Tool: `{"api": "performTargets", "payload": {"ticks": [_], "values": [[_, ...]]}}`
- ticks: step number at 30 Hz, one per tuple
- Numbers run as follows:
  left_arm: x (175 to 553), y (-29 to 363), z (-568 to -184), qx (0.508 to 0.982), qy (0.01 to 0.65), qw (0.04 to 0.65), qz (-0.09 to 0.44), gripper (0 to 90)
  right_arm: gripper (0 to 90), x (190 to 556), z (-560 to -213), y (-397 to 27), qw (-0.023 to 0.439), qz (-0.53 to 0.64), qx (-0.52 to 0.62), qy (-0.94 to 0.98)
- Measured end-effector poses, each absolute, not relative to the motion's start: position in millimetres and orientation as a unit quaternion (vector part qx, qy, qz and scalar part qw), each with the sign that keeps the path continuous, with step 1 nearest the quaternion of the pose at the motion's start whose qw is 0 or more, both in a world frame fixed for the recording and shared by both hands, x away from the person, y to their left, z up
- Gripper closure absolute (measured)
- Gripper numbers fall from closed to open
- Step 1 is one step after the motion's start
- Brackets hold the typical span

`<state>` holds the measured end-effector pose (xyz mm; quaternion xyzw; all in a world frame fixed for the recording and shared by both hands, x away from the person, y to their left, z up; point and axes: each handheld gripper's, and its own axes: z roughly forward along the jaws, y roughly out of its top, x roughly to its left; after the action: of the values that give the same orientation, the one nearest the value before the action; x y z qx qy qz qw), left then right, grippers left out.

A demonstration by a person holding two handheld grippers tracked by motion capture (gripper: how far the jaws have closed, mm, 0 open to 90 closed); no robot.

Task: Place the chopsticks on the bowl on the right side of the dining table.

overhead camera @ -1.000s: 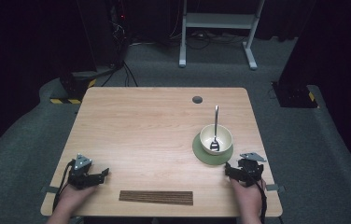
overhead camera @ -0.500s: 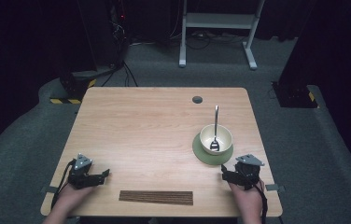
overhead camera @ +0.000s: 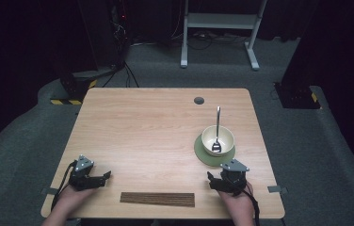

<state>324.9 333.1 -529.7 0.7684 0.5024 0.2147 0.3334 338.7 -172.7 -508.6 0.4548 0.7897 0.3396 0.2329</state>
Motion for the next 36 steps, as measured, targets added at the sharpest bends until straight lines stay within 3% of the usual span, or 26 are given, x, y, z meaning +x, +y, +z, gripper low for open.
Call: {"api": "performTargets", "payload": {"ticks": [24,36], "values": [[325.4,332.5,-529.6,0.77,0.5,0.335,0.212,14.3,11.7,334.6,-513.5,-127.6,0.212,0.363,0.395,0.817],[325.6,332.4,-529.6,0.77,0.501,0.335,0.211,14.2,12.7,327.5,-511.7,-99.1,0.176,0.372,0.358,0.838]]}}
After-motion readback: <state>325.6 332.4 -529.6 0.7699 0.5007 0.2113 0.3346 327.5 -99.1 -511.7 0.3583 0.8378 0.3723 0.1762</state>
